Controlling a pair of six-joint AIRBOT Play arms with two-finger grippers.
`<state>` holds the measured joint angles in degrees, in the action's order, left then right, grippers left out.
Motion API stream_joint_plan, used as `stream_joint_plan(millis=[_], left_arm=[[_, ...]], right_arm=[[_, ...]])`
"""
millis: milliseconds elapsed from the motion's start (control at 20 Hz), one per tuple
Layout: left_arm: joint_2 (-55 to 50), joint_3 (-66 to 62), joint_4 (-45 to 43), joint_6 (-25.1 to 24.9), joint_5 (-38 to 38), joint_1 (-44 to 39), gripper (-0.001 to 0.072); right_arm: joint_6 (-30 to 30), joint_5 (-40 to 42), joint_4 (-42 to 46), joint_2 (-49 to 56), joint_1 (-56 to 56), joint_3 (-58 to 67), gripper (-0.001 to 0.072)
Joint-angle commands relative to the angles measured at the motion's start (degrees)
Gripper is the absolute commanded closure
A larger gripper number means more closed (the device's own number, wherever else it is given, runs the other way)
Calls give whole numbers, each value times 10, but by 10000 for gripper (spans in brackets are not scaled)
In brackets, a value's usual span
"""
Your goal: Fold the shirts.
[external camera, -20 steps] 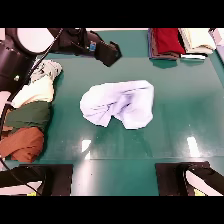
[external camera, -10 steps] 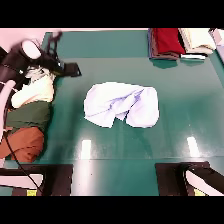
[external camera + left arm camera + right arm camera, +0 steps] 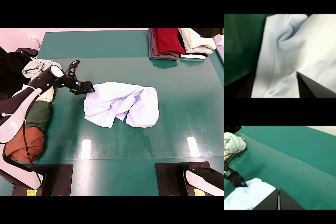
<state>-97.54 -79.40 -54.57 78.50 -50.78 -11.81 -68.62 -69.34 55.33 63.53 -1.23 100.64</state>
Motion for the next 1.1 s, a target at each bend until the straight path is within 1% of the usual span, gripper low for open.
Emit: stream_joint_plan(millis=[0,50,150,250,300,500,550,600,650,750,850,950,1050], left_arm=[[-10,2,10,-10,44,-25,109],[-10,2,10,-9,48,-25,125],[-10,-10,10,-6,35,-17,677],[-10,-51,9,-6,-3,-2,680],[-9,-80,8,-8,-26,7,680],[-1,-179,-9,-11,-80,24,680],[-1,-193,-14,-11,-86,24,680],[-1,-199,-13,-10,-88,24,680],[-1,-199,-12,-10,-88,24,680],[-1,-198,-15,-10,-89,24,680],[-1,-198,-15,-10,-89,24,680],[-1,-198,-16,-10,-89,24,680],[-1,-198,-16,-10,-93,24,680]], right_arm=[[-1,-22,4,4,0,0,697],[-1,-36,12,4,0,0,697],[-7,-73,43,4,0,-1,697],[-36,-94,81,-5,6,-35,697],[-47,-99,93,-15,16,-75,698],[-63,-87,92,-65,113,-307,696],[-64,-73,88,-72,142,-370,673],[-64,-51,82,-76,171,-436,413],[-64,-32,63,-72,194,-496,220],[-59,7,16,-47,211,-583,218],[-24,49,-48,-8,197,-628,219],[-9,92,-96,40,160,-634,219],[-9,127,-103,87,113,-611,222]])
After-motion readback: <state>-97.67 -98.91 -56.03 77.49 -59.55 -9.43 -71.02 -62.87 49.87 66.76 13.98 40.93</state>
